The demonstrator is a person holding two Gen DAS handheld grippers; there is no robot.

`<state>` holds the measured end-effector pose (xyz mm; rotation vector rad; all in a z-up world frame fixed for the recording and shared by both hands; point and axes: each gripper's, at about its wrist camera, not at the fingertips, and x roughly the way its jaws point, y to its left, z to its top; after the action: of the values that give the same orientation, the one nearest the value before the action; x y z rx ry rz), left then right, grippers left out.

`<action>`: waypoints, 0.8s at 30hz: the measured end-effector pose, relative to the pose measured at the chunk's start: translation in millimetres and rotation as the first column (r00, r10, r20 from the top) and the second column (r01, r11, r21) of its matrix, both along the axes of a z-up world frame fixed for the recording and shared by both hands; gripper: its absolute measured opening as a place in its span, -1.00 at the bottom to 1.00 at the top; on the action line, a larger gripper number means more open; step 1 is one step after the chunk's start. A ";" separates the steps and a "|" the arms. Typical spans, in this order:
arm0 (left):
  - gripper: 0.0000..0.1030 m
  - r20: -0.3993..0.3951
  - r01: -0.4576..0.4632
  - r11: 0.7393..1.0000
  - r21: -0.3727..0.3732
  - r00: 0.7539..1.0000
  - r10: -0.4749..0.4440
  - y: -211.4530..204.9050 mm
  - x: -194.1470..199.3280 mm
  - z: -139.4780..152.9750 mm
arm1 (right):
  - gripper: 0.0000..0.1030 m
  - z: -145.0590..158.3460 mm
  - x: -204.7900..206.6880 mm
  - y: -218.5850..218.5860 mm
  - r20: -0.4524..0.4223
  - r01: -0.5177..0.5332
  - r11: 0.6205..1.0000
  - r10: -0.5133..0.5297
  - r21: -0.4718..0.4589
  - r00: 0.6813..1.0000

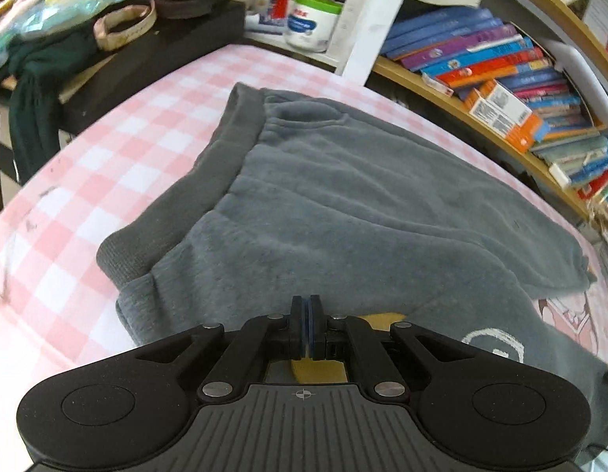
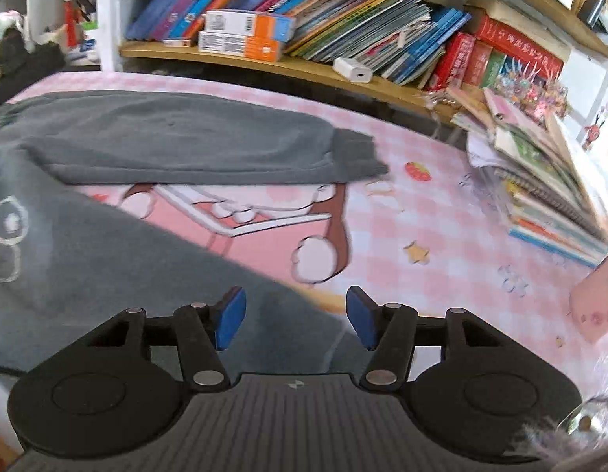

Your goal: Fold clothes

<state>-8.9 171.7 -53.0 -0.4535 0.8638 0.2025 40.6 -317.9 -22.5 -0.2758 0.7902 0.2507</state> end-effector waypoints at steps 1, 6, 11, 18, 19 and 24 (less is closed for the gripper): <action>-0.91 0.004 -0.012 1.000 -0.013 1.000 0.013 3.4 1.2 -0.5 | 0.06 -2.5 -3.2 2.5 0.004 -0.005 1.000 0.005 -0.018 1.000; -0.93 -0.026 -0.122 0.992 0.008 0.992 0.122 15.6 6.5 2.4 | 0.05 -14.6 -4.6 -1.3 0.002 0.038 0.995 -0.038 -0.093 0.999; -0.93 0.015 -0.085 0.994 0.066 0.996 0.085 7.9 -6.5 19.1 | 0.04 -4.7 -13.9 -16.9 0.008 0.084 0.996 -0.083 -0.022 0.996; -0.35 0.062 -0.151 0.975 0.164 0.988 0.143 11.7 -33.2 33.4 | 0.07 -0.9 -25.8 -31.6 -0.013 0.129 0.992 -0.129 -0.002 0.992; -0.31 0.065 -0.170 0.972 0.163 0.985 0.162 14.6 -36.6 33.1 | 0.07 -2.3 -26.8 -33.2 -0.019 0.135 0.991 -0.136 -0.011 0.991; -0.17 0.051 -0.229 0.960 0.160 0.973 0.223 26.4 -47.0 31.2 | 0.16 -9.3 -31.5 -40.9 -0.049 0.165 0.985 -0.167 -0.056 0.985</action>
<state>-55.9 198.1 -21.8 -0.3991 0.7556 0.4725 9.1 -358.9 -31.8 -0.2507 0.8691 0.0811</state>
